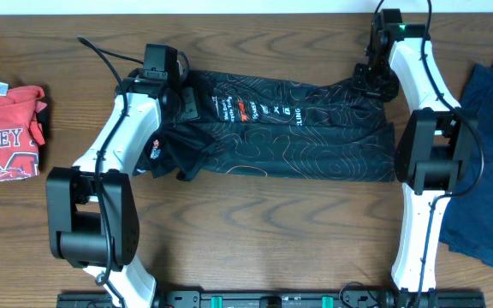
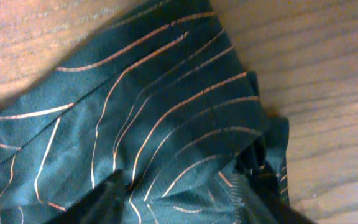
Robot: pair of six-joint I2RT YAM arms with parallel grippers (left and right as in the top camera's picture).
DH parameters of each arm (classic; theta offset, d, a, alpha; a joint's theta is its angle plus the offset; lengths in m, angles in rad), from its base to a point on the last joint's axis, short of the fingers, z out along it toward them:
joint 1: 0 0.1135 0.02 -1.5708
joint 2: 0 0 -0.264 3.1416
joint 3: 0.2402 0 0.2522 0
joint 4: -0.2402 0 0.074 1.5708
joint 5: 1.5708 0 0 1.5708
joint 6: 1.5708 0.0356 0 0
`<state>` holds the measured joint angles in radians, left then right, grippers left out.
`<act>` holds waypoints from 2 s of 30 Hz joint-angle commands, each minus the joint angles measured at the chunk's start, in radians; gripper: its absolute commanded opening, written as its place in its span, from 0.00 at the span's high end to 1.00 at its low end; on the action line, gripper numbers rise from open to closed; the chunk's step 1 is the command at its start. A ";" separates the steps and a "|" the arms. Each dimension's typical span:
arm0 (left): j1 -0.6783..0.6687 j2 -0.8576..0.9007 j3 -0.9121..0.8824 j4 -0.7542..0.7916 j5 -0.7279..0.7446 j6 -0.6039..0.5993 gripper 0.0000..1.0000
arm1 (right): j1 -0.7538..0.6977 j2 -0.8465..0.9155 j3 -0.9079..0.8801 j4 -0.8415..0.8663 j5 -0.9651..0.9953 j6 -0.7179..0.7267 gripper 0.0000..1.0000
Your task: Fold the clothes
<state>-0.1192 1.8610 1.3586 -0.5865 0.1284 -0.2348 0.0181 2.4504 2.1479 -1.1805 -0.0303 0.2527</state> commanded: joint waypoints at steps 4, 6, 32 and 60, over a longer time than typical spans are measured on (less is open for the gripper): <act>0.005 0.010 0.028 -0.003 0.003 0.014 0.40 | 0.003 -0.010 0.013 0.032 -0.003 0.038 0.69; 0.005 0.010 0.028 -0.003 0.003 0.014 0.40 | 0.003 -0.010 0.013 0.035 -0.004 0.040 0.69; 0.007 0.109 0.028 0.113 0.096 0.009 0.29 | 0.001 0.002 0.007 0.046 -0.005 0.072 0.99; 0.008 0.248 0.028 0.383 0.194 -0.145 0.37 | -0.002 0.002 0.007 0.030 -0.004 0.045 0.99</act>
<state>-0.1127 2.1021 1.3701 -0.2066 0.2974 -0.3695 0.0181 2.4504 2.1475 -1.1511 -0.0303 0.3145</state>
